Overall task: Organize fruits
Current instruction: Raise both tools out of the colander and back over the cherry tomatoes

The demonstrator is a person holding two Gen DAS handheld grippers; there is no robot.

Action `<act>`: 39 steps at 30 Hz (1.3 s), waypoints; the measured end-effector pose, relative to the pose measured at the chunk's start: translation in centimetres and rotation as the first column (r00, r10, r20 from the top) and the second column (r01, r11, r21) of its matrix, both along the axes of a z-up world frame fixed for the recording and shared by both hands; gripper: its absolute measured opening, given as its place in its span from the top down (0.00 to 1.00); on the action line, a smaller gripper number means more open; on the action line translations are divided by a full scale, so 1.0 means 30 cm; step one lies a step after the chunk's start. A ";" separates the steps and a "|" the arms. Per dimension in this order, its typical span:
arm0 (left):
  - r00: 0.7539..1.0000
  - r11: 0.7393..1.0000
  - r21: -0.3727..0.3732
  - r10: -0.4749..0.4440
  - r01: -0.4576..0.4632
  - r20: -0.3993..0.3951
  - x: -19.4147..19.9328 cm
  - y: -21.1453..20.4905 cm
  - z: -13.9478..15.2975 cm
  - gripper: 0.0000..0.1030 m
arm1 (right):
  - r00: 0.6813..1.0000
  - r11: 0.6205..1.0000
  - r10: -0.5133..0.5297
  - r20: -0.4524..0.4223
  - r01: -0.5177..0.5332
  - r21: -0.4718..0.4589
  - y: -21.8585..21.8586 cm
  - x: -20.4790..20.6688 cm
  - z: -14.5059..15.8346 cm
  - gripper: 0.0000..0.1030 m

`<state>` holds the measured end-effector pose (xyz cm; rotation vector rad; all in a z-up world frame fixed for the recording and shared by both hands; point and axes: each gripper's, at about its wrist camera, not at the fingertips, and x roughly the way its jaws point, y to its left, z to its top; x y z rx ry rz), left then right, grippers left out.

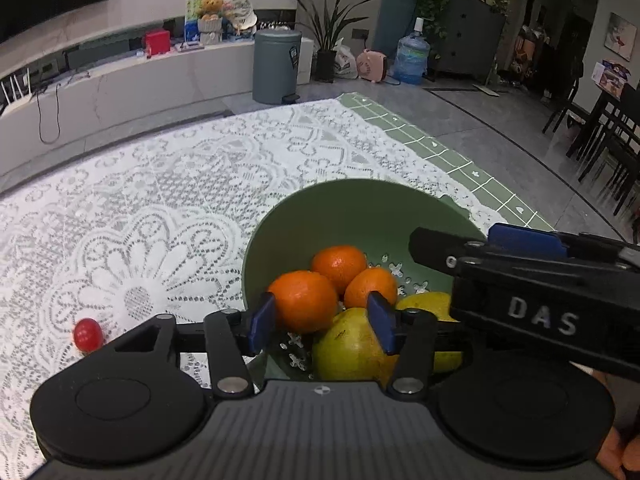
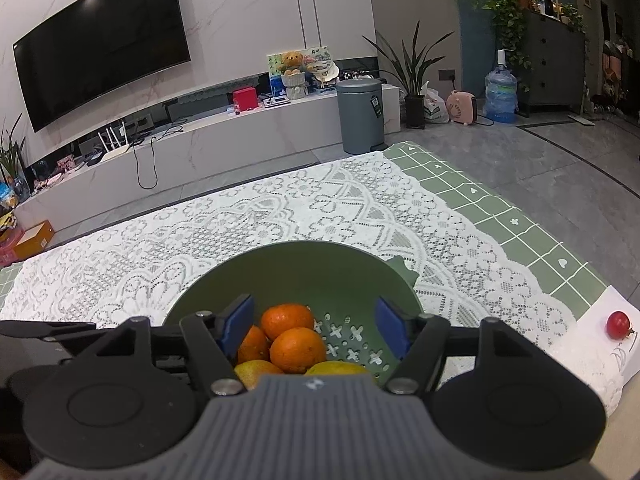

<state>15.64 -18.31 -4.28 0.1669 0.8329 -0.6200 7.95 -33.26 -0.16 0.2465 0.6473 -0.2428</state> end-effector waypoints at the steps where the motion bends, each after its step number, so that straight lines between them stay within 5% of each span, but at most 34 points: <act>1: 1.000 1.000 -0.001 -0.006 0.006 0.008 -0.009 0.004 0.010 0.38 | 1.000 1.000 -0.001 0.005 0.001 0.001 -0.001 -0.002 0.001 0.36; 8: 0.999 1.000 0.002 0.026 -0.026 0.034 -0.042 0.062 0.060 0.35 | 0.999 1.000 0.010 0.034 -0.010 -0.014 0.009 -0.027 0.011 0.32; 21: 0.970 0.970 -0.040 0.241 -0.240 0.021 -0.126 0.378 0.150 0.34 | 0.991 0.988 0.082 0.103 -0.068 -0.139 0.110 -0.078 0.056 0.20; 31: 0.944 0.952 -0.054 0.305 -0.300 0.124 -0.223 0.552 0.176 0.31 | 0.976 0.988 0.146 0.163 -0.153 0.033 0.199 -0.123 0.069 0.20; 39: 0.943 0.951 -0.072 0.308 -0.301 0.126 -0.242 0.616 0.113 0.31 | 0.954 0.965 0.261 0.145 -0.260 -0.027 0.354 -0.133 0.044 0.20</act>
